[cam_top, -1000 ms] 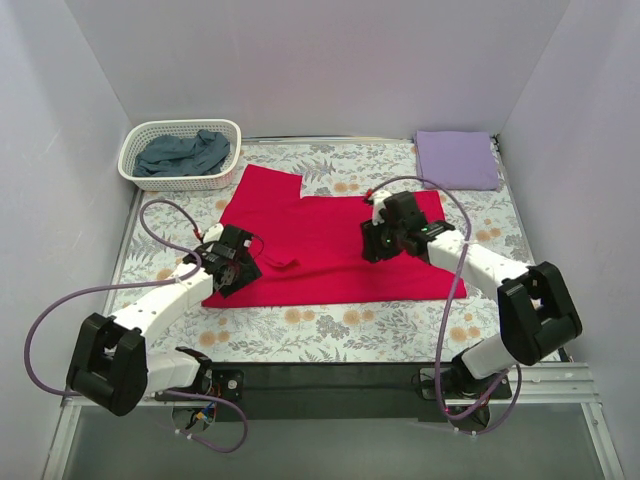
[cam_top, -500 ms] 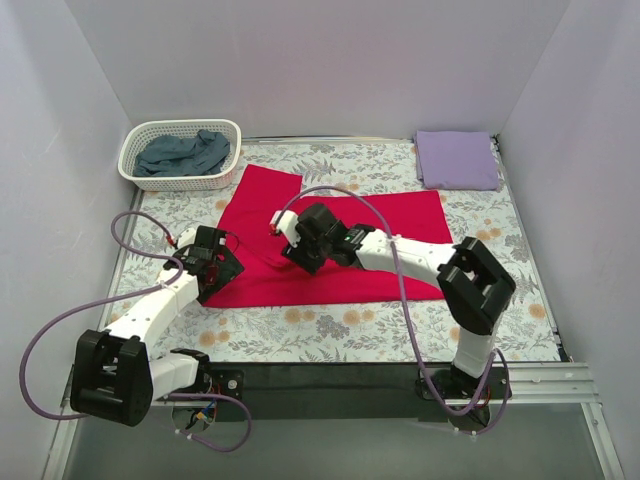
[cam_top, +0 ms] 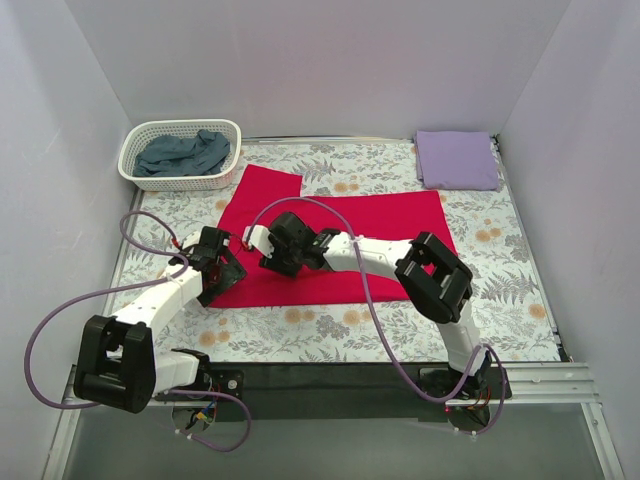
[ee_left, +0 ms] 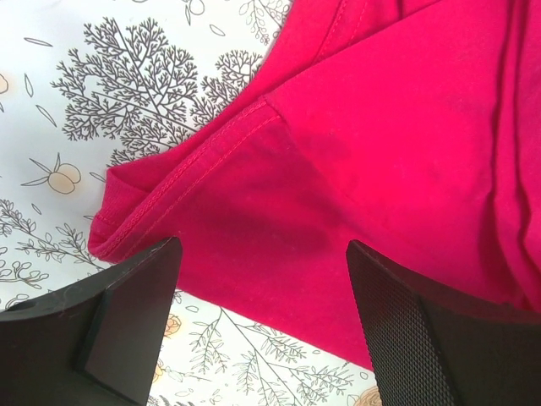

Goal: Fold and stack the t-shirts
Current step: Fold the tshirt

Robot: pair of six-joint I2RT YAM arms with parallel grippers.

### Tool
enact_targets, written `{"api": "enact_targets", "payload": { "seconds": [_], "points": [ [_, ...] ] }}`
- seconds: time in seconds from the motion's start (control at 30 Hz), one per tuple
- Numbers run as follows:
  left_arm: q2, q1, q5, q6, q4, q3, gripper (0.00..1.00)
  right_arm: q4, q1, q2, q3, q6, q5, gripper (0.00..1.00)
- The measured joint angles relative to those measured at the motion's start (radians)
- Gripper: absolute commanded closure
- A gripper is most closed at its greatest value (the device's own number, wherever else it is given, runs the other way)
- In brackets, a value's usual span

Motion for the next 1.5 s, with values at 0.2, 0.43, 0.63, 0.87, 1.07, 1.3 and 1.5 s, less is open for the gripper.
{"api": "enact_targets", "payload": {
  "seconds": [0.2, 0.43, 0.63, 0.87, 1.07, 1.3, 1.5],
  "points": [
    [0.008, 0.000, 0.003, 0.000, 0.000, -0.004, 0.27, 0.000, 0.000, 0.047, 0.025, -0.020, 0.034, 0.62],
    [0.010, 0.000, 0.003, 0.000, -0.002, -0.005, 0.28, 0.001, -0.027, 0.058, 0.048, 0.011, 0.053, 0.71],
    [0.017, 0.000, 0.003, 0.001, -0.003, -0.005, 0.28, 0.015, -0.121, 0.058, 0.055, 0.102, -0.026, 0.71],
    [0.025, 0.000, 0.003, 0.003, -0.003, -0.005, 0.28, 0.024, -0.256, 0.093, 0.063, 0.282, -0.114, 0.69],
    [0.022, 0.000, 0.008, 0.014, -0.005, -0.004, 0.27, 0.026, -0.320, 0.074, 0.025, 0.382, -0.140, 0.66],
    [-0.048, 0.000, 0.037, 0.024, -0.052, 0.065, 0.27, 0.011, -0.365, -0.208, -0.198, 0.470, -0.100, 0.63],
    [-0.029, -0.013, 0.087, 0.038, -0.042, 0.182, 0.36, -0.027, -0.563, -0.485, -0.436, 0.569, -0.057, 0.59]
  ]
}}
